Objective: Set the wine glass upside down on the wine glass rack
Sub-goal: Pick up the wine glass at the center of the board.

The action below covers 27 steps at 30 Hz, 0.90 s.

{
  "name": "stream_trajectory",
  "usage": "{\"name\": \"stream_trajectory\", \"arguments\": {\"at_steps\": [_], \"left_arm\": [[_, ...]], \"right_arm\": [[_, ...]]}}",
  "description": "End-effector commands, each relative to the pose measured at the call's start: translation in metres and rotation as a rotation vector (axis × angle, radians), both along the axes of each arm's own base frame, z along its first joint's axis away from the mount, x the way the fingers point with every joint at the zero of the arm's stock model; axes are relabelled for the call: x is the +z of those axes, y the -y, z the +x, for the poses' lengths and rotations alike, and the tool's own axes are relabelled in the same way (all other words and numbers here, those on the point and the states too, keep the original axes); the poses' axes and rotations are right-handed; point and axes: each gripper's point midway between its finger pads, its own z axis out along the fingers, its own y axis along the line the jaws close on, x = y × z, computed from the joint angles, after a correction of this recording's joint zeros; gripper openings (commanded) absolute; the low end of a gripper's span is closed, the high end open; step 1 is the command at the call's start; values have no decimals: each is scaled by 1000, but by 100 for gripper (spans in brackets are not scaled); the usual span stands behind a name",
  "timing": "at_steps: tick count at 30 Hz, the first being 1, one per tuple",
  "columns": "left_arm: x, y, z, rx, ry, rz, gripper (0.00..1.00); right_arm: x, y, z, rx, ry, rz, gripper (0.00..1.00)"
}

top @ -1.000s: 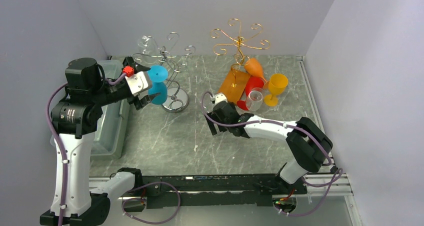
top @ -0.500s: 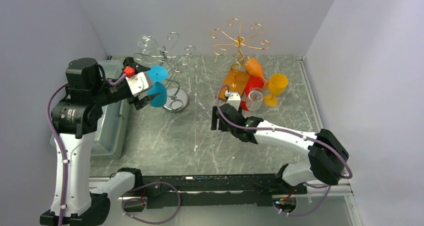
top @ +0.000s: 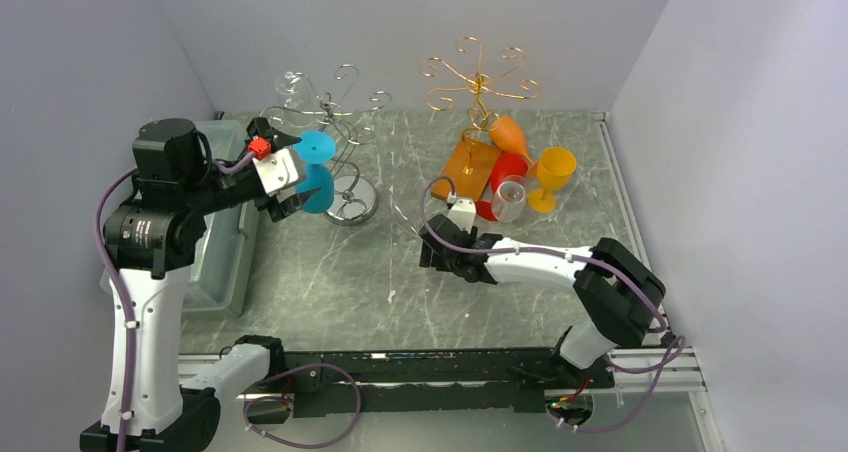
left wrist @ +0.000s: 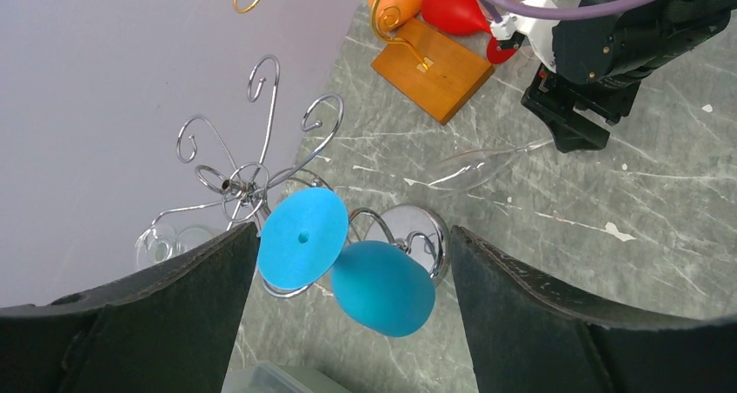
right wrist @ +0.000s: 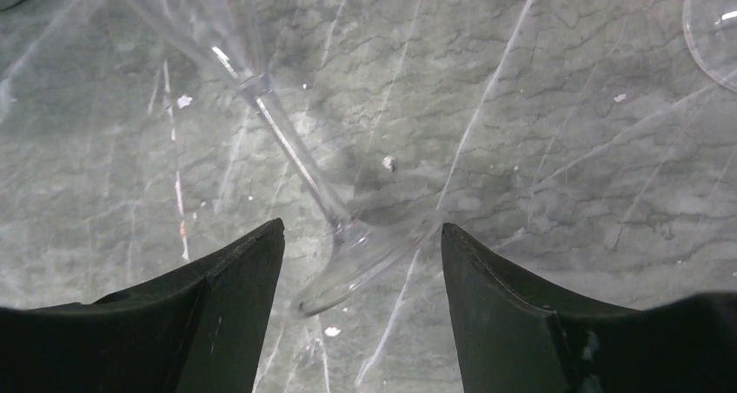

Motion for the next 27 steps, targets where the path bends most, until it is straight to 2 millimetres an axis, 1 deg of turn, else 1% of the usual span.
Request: {"name": "stream_trajectory", "arguments": {"at_steps": [1,4,6,7,10,14,15,18,22,27], "left_arm": [[3,1,-6,-24,29,6,87],[3,2,-7,-26,27,6,87],[2,2,-6,-26,25,7,87],[1,2,-6,-26,25,8,87],[1,1,-5,-25,25,10,87],[2,2,-5,-29,24,5,87],[2,2,-4,-29,21,4,87],[4,3,-4,-32,19,1,87],[3,4,-4,-34,17,-3,87],[4,4,-6,-34,17,-5,87]], "right_arm": [[14,-4,26,-63,79,3,67],[10,4,33,-75,97,-39,61],[9,10,36,-82,109,-63,52],[8,12,37,-81,114,-71,47],[9,16,41,-72,135,-98,25],[8,15,46,-26,145,-153,2],[8,15,47,-5,150,-177,0],[13,20,51,14,172,-225,0],[27,26,59,26,214,-251,0],[45,25,66,97,265,-275,0]]}}
